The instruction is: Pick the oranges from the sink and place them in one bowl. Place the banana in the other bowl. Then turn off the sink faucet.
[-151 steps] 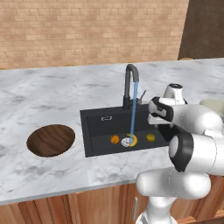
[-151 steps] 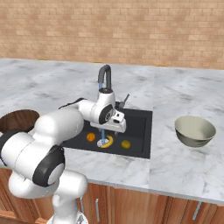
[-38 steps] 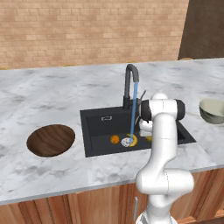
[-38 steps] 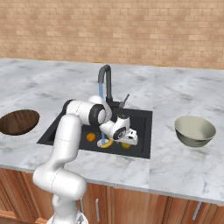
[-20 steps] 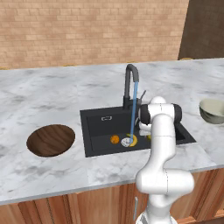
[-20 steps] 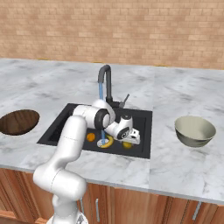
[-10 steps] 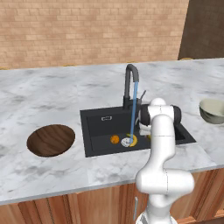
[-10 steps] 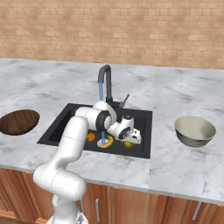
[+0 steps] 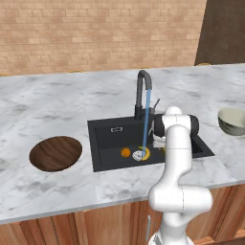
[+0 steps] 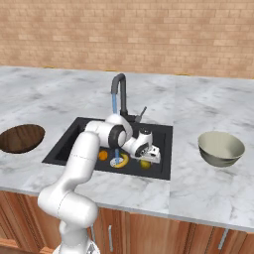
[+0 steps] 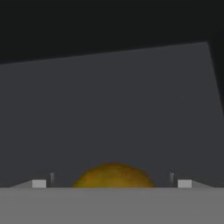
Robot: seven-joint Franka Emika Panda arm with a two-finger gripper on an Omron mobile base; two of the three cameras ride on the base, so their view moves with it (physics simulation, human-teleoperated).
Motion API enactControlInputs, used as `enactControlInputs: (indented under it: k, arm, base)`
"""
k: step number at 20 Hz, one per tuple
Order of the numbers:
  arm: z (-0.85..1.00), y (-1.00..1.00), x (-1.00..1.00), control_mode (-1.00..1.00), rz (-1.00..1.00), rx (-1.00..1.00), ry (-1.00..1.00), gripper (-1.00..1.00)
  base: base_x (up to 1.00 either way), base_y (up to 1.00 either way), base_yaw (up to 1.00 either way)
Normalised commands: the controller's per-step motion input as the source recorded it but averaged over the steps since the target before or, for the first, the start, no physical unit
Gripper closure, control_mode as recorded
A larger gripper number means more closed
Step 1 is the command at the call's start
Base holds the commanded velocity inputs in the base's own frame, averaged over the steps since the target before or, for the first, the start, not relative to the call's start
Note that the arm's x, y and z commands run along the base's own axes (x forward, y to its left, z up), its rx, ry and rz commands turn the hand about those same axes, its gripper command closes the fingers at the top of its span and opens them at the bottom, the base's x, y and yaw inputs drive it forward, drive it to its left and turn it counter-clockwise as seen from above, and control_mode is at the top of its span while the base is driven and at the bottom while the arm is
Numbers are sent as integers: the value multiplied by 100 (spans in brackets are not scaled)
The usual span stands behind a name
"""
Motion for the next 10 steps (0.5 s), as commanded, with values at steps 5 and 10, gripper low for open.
enactControlInputs:
  k: [5,10]
  arm:
    - [-15,0,-47,-100,0,0,0,-100]
    - [-36,0,-10,-100,0,0,0,100]
  base:
    - [0,0,0]
    - [0,0,0]
